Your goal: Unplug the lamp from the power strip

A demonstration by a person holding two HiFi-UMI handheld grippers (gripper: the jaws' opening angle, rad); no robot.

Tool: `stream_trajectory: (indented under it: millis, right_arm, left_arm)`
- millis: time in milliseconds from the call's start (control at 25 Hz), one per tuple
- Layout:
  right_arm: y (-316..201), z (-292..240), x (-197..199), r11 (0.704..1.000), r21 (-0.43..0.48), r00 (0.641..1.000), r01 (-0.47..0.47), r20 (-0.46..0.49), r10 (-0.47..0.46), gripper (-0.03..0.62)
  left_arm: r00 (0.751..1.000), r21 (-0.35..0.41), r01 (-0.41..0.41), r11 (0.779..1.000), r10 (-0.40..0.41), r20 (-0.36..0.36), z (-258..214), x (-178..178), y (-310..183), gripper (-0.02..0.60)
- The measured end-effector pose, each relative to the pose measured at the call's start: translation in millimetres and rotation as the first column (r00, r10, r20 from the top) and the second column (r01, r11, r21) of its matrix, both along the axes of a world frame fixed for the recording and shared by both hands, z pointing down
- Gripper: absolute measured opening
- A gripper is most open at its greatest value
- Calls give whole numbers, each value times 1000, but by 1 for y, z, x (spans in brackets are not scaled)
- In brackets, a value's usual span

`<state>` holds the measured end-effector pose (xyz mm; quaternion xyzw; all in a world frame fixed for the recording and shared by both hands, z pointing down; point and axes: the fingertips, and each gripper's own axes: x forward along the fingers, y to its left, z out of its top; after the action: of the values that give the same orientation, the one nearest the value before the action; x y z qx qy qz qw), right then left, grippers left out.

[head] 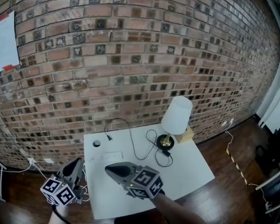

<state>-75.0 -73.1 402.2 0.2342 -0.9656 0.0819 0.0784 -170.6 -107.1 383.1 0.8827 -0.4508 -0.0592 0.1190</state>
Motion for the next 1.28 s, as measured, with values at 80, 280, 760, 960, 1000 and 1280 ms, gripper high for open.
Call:
stream_trajectory:
  millis: [80,280,760,960,1000,1280]
  right_arm:
    - [3,0,5,1000,-4,1000,4,11,-4,7]
    - [3,-6,36,999,3,998,-34,62,33,8]
    - [30,-22,123,996,85,995,-24,101,15,8]
    - [46,-27,152,994,108,992,-12,122,-1,8]
    - [49,-28,156,994,110,992,-7,128,-7,8]
    - [83,-17,158,990,104,983,101,143,-115,8]
  left_arm:
    - [1000,-6,9,1000,-9,29,4,5,1,15]
    - [988,46,-50,998,43,148,-4,55,1,15]
    - [996,101,-68,993,60,72,-46,142,33,15]
    - [989,140,-63,988,43,144,-57,172,59,15]
    - [987,150,-60,987,36,157,-60,177,64,15]
    - [983,159,40,986,-68,173,-58,180,109,15]
